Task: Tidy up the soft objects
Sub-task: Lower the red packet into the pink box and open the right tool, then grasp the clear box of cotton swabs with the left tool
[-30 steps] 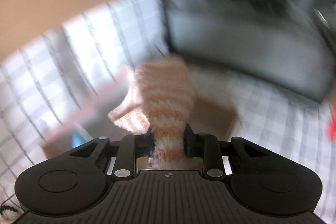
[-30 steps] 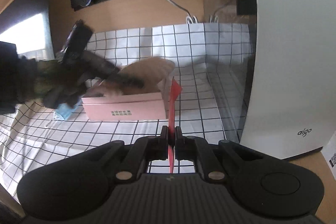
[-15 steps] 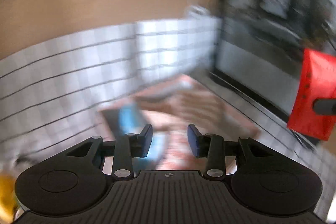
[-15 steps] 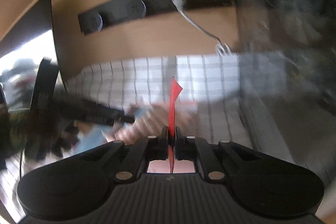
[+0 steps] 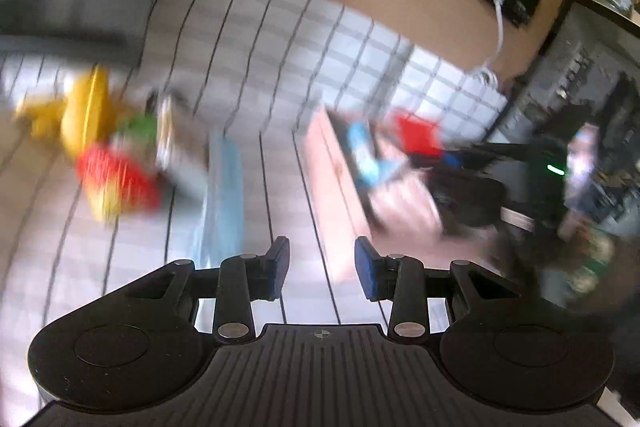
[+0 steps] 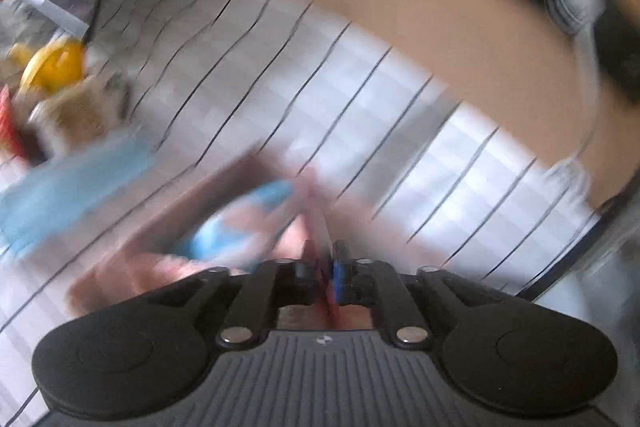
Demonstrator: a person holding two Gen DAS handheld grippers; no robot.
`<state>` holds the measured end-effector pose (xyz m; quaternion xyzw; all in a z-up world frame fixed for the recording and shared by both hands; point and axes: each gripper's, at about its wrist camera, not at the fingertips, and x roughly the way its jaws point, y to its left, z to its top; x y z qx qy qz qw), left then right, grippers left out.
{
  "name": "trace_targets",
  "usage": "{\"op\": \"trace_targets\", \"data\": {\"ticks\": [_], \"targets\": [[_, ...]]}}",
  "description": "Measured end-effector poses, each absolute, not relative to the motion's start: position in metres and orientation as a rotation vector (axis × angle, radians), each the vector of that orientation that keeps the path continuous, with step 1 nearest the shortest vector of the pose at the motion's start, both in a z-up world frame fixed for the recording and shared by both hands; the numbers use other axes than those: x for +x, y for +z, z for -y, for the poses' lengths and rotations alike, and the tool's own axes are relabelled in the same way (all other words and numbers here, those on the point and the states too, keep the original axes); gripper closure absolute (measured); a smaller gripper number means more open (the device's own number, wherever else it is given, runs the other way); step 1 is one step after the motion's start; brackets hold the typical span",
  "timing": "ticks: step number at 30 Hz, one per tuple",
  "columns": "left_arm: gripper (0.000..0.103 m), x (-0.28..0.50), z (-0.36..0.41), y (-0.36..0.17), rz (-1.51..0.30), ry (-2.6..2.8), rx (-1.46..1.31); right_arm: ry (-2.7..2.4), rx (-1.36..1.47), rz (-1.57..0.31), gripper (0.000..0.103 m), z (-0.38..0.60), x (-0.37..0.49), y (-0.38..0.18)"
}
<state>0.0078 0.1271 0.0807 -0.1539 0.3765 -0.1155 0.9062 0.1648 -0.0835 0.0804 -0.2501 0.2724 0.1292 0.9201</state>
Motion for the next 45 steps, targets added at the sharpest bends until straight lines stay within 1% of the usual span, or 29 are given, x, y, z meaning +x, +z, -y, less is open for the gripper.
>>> {"op": "trace_targets", "data": {"ticks": [1,2,3,4,5,6,8,15,16,17,18,22,24,27,31,38,42,43,44,45], "targets": [[0.064,-0.001,-0.128,0.077,-0.787,-0.244,-0.317,0.298,-0.517,-0.631,0.084,0.080,0.167,0.068],[0.064,-0.011,-0.128,0.075,-0.794,-0.245,-0.309,0.314,-0.512,-0.649,0.075,0.079,0.163,0.061],[0.064,-0.021,-0.130,0.072,-0.799,-0.242,-0.301,0.326,-0.509,-0.631,0.062,0.079,0.154,0.060],[0.064,-0.029,-0.132,0.070,-0.805,-0.236,-0.299,0.346,-0.502,-0.629,0.056,0.081,0.147,0.062],[0.064,-0.033,-0.135,0.067,-0.814,-0.227,-0.308,0.374,-0.483,-0.638,0.047,0.083,0.142,0.066],[0.064,-0.036,-0.140,0.065,-0.820,-0.214,-0.325,0.401,-0.453,-0.642,0.042,0.088,0.137,0.072],[0.064,-0.039,-0.149,0.064,-0.821,-0.181,-0.354,0.418,-0.404,-0.631,0.039,0.097,0.127,0.086],[0.064,-0.017,-0.175,0.081,-0.750,-0.069,-0.409,0.434,-0.233,-0.605,0.039,0.112,0.105,0.124],[0.064,-0.013,-0.177,0.084,-0.738,-0.061,-0.402,0.410,-0.214,-0.590,0.041,0.112,0.104,0.127],[0.064,-0.008,-0.180,0.088,-0.722,-0.041,-0.395,0.384,-0.198,-0.580,0.046,0.113,0.103,0.131],[0.064,-0.004,-0.185,0.092,-0.704,-0.011,-0.398,0.363,-0.179,-0.579,0.047,0.114,0.103,0.135],[0.064,0.017,-0.207,0.101,-0.662,0.046,-0.449,0.375,-0.076,-0.630,0.047,0.122,0.097,0.144],[0.064,0.033,-0.211,0.107,-0.662,0.006,-0.434,0.385,-0.072,-0.649,0.047,0.123,0.087,0.142],[0.064,0.067,-0.209,0.111,-0.701,-0.049,-0.360,0.391,-0.122,-0.673,0.047,0.115,0.070,0.132],[0.064,0.112,-0.211,0.098,-0.764,-0.007,-0.300,0.411,-0.131,-0.722,0.047,0.108,0.050,0.119],[0.063,0.155,-0.206,0.062,-0.872,-0.018,-0.278,0.425,-0.111,-0.785,0.046,0.105,0.030,0.105],[0.062,0.165,-0.197,0.053,-0.864,-0.038,-0.259,0.447,-0.080,-0.829,0.046,0.098,0.031,0.096],[0.066,0.166,-0.194,0.052,-0.867,-0.053,-0.270,0.461,-0.062,-0.834,0.046,0.093,0.034,0.094],[0.074,0.168,-0.191,0.050,-0.877,-0.065,-0.263,0.478,-0.037,-0.838,0.046,0.087,0.038,0.094],[0.073,0.168,-0.187,0.048,-0.893,-0.086,-0.259,0.498,-0.013,-0.836,0.045,0.080,0.043,0.094]]}}
